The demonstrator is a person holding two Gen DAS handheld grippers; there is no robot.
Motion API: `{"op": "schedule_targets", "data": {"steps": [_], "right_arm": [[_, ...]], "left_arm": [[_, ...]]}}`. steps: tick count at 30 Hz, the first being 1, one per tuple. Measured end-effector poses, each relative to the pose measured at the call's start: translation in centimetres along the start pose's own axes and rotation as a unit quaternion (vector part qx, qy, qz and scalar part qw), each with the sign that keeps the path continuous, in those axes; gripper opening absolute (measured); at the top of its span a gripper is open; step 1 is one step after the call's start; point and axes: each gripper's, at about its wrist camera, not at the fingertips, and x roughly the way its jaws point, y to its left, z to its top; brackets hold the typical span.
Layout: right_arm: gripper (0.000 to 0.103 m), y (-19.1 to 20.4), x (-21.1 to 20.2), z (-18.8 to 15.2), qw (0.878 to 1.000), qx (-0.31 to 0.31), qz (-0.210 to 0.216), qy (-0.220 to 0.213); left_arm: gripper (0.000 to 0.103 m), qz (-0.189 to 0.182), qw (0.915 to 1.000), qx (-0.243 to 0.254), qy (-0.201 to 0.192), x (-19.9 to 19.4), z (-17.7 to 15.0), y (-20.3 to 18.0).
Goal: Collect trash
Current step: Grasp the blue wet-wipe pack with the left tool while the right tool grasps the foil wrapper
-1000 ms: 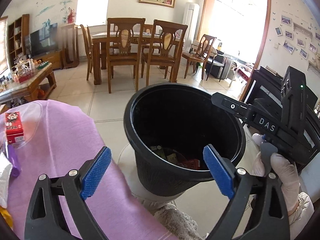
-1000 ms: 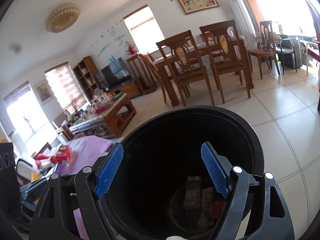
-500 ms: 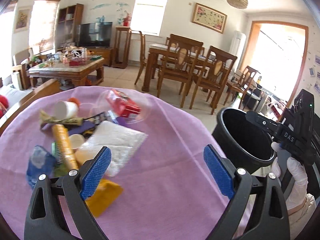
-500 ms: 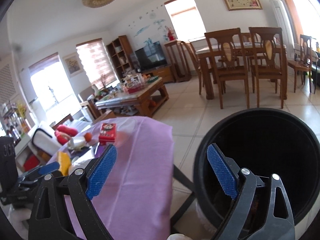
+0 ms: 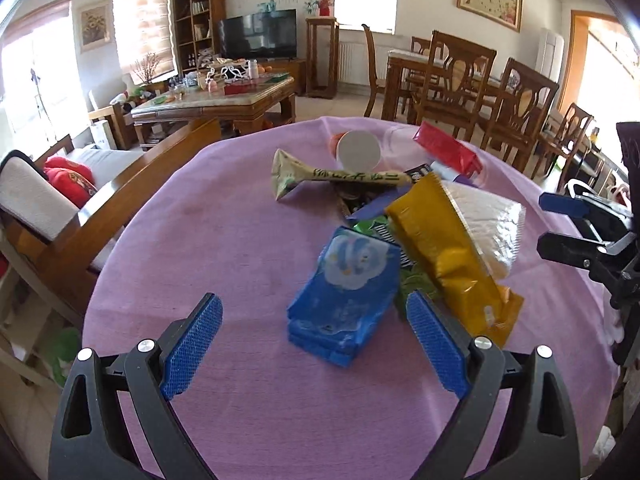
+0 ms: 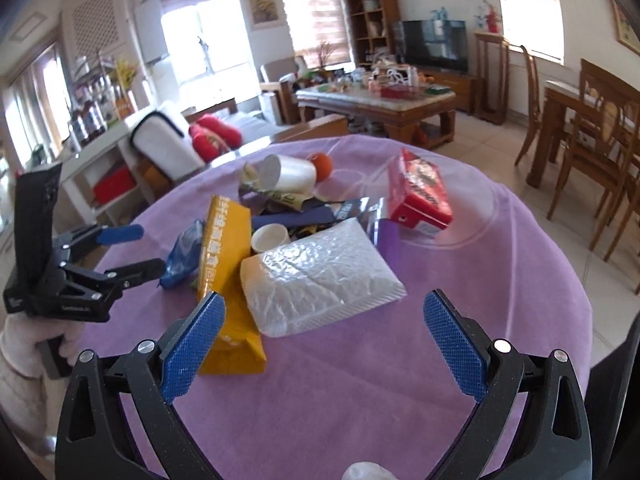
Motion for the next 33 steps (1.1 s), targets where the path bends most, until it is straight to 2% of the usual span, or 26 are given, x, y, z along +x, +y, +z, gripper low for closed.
{"op": "schedule_targets", "data": {"steps": [6, 11, 14, 17, 19, 25, 26, 27, 30, 33], "right_arm": [[0.098, 2.1, 4.9, 1.6, 0.994, -0.082, -0.049, 0.054], [0.098, 2.1, 6.2, 2.6, 0.995, -0.072, -0.031, 0.065], [0.098, 1.7, 6.0, 2.8, 0.995, -0.071, -0.024, 0.064], [0.098, 2.1, 6.4, 2.9, 0.994, -0.086, -0.033, 0.065], [0.098, 2.5, 6.6, 3.2, 0.993, -0.09, -0.032, 0.065], [0.098, 2.7, 6.9, 3.0, 0.994, -0.087, -0.033, 0.061], [0.097, 2.8, 6.9, 3.1, 0.994, -0.082, -0.03, 0.06], [0.092, 2.7, 6.8, 3.0, 0.995, -0.077, -0.025, 0.06], [0.078, 2.4, 6.3, 3.0, 0.997, -0.058, -0.015, 0.055], [0.07, 2.1, 5.4, 2.9, 0.998, -0.044, -0.022, 0.047]], "left_arm": [[0.092, -0.014, 0.9985, 0.03, 0.043, 1.9, 0.0, 0.5], [0.092, -0.032, 0.996, 0.049, 0.067, 2.7, -0.3, 0.2], [0.092, -0.038, 0.9963, 0.038, 0.067, 2.8, -0.2, 0.7], [0.081, -0.046, 0.996, 0.009, 0.077, 3.3, 0.1, 2.1], [0.078, -0.051, 0.9959, -0.003, 0.075, 3.1, 0.1, 2.8], [0.063, -0.035, 0.9969, -0.001, 0.07, 2.8, 0.3, 3.0], [0.055, -0.035, 0.997, -0.008, 0.068, 2.7, 0.3, 3.3], [0.049, -0.037, 0.997, -0.019, 0.065, 2.6, 0.3, 3.8], [0.047, -0.05, 0.9959, -0.045, 0.059, 2.5, 0.4, 4.9], [0.045, -0.05, 0.9964, -0.053, 0.044, 2.0, 0.7, 5.3]]}}
